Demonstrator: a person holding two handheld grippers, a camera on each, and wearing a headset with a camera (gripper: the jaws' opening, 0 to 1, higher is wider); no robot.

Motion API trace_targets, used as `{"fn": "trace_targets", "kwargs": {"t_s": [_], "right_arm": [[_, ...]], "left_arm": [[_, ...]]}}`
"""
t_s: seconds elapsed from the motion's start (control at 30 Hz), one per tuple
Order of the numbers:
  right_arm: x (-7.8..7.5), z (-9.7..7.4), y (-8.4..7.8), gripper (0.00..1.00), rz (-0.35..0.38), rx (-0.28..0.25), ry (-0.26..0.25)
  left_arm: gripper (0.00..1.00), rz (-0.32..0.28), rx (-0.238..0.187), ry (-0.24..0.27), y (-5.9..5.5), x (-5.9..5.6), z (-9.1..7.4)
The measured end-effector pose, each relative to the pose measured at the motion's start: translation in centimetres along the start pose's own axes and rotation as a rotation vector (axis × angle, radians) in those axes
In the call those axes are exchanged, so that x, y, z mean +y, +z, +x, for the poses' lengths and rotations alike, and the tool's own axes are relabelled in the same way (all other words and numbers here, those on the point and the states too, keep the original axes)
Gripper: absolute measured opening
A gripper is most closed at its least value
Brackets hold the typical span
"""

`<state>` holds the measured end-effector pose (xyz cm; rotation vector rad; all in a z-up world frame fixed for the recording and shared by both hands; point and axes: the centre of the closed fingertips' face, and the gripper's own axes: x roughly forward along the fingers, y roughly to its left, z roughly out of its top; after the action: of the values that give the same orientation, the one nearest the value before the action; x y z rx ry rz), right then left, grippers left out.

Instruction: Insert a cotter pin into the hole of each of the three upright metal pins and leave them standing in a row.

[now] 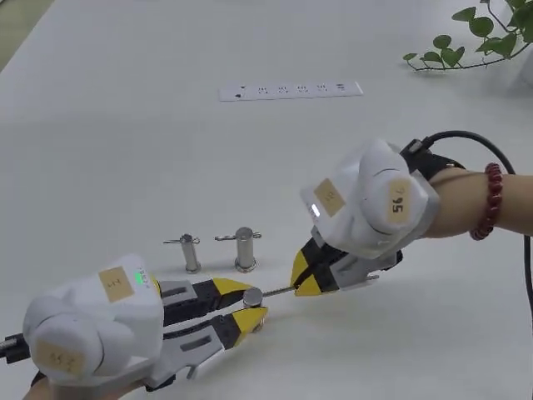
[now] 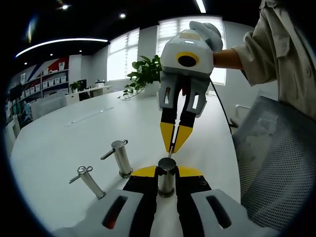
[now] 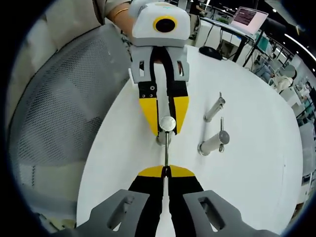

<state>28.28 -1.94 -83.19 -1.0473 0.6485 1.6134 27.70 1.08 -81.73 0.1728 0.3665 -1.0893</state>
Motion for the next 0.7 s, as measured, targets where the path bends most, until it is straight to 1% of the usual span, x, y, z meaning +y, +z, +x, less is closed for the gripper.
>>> {"fn": "trace_targets", "kwargs": {"t_s": [0.17,0.37,0.63,0.7], "right_arm": [[-0.09,-0.01,0.07,0.02,-0.002,0.002,-0.001],[-0.16,0.03,0.00,0.02,-0.021,0.025,0.000],[-0.36,-0.15,0.03,0.02,-0.039,0.039,-0.003],[-0.27,-0.17,0.02,0.02,-0.041,0.040,0.004]], "left_arm": [[0.12,0.008,0.002,-0.002,-0.02,-0.02,-0.02],[0.11,0.011,0.002,-0.005,-0.01,-0.01,0.00],[0.11,0.019,0.006,-0.009,-0.01,0.06,0.02],[0.11,0.021,0.006,-0.010,-0.01,0.08,0.03]]}}
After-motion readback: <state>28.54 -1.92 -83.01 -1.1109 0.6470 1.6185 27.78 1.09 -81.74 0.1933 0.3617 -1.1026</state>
